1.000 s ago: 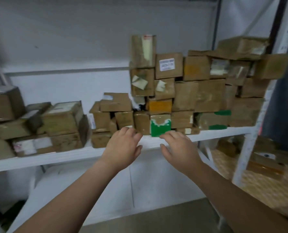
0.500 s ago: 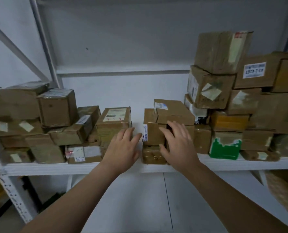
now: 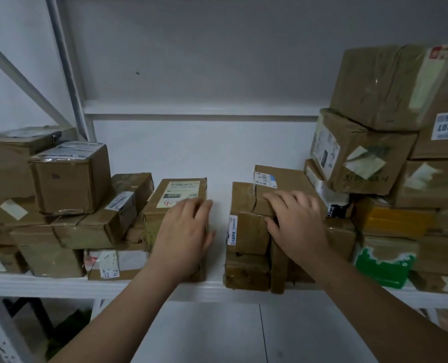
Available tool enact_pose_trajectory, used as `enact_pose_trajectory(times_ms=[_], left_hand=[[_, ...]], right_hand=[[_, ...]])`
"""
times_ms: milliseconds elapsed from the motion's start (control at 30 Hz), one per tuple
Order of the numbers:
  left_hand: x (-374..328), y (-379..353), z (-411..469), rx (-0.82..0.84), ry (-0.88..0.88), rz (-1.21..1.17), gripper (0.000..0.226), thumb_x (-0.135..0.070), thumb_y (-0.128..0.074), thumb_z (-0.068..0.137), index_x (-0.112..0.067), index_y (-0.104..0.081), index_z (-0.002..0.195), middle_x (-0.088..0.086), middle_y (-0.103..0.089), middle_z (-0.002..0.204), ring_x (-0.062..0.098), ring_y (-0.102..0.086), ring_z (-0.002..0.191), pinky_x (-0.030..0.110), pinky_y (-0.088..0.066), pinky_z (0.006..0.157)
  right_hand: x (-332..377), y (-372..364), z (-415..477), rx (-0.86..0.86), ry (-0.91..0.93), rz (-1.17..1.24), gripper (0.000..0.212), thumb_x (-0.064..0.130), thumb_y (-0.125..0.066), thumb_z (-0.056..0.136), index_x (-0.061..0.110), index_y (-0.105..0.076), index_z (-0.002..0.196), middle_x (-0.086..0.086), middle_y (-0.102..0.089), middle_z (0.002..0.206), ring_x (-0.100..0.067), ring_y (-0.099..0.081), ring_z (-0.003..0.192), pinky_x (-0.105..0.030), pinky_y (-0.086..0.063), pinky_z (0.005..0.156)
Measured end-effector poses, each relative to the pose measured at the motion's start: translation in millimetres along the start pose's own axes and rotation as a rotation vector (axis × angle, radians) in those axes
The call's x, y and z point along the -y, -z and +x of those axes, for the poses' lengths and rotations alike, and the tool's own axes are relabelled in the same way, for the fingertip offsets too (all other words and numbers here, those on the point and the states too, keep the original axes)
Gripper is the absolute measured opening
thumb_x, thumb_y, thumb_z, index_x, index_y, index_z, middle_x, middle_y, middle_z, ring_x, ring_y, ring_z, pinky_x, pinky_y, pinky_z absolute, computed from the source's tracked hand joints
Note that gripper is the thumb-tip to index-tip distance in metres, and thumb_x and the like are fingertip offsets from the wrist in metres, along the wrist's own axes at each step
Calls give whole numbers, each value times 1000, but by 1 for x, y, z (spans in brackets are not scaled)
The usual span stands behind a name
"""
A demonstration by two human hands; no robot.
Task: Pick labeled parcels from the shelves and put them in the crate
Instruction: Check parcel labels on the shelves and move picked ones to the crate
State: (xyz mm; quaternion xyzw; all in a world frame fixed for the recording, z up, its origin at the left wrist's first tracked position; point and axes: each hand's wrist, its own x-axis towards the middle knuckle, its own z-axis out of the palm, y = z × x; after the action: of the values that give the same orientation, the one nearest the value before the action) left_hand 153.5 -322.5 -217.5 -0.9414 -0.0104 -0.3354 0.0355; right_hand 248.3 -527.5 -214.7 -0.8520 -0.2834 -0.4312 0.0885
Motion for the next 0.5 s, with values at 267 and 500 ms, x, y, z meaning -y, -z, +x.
enact_pose_trajectory(times_ms=[267,500], left_hand=[[65,13,-9,66,117,-52,56,-49,-67,77,-23,-59,126,17,-50,135,40,-43,125,54,-35,103],[75,2,-25,139,216,-326,61,-36,-59,90,-32,-33,145,10,-13,156,32,-30,136,41,-38,106]], right_hand=[[47,-1,-1,-71,-3,165,29,19,-61,77,16,-64,106,-1,-64,109,-22,-57,108,-37,-26,105],[125,-7,9,25,-30,423,35,29,-52,88,11,-63,116,-3,-66,113,-20,-60,106,-43,-45,100]])
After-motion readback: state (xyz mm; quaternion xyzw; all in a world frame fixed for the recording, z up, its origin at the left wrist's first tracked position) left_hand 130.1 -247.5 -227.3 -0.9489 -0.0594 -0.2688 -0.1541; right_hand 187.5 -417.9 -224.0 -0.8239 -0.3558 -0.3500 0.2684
